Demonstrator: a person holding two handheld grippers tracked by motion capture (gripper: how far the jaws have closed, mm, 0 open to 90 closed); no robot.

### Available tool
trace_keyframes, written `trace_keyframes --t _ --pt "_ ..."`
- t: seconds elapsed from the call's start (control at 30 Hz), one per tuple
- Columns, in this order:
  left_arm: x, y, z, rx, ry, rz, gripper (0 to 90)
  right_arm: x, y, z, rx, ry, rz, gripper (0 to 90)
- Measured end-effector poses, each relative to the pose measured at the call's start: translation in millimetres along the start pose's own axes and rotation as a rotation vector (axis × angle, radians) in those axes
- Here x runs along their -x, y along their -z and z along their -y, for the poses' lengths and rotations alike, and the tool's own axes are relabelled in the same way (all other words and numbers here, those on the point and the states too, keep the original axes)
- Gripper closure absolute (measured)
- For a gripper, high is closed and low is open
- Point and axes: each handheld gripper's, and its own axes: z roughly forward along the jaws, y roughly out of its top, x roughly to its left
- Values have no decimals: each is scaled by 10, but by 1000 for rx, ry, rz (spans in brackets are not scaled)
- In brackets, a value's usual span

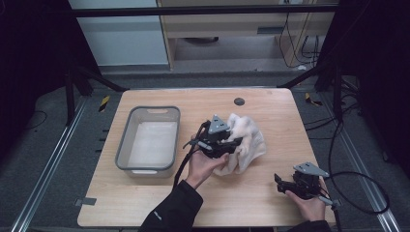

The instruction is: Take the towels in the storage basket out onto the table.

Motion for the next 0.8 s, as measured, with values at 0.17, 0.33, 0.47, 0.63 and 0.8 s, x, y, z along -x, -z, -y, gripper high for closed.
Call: trace_keyframes --t 0.17,0.33,0.47,0.63,0.8 --pt "-11 -78 62 -18 3 -1 624 5 2 4 -3 -3 2 85" --pt "-21 -124 104 -25 9 2 624 1 0 5 -7 -2 1 85" --pt "-15 -164 131 -34 9 6 622 2 0 5 -7 -1 1 85" --pt "-15 -246 208 -55 13 10 614 -1 -1 7 -11 -1 0 84" --pt "-25 -307 277 -72 23 15 605 0 -3 8 -12 0 -2 83"
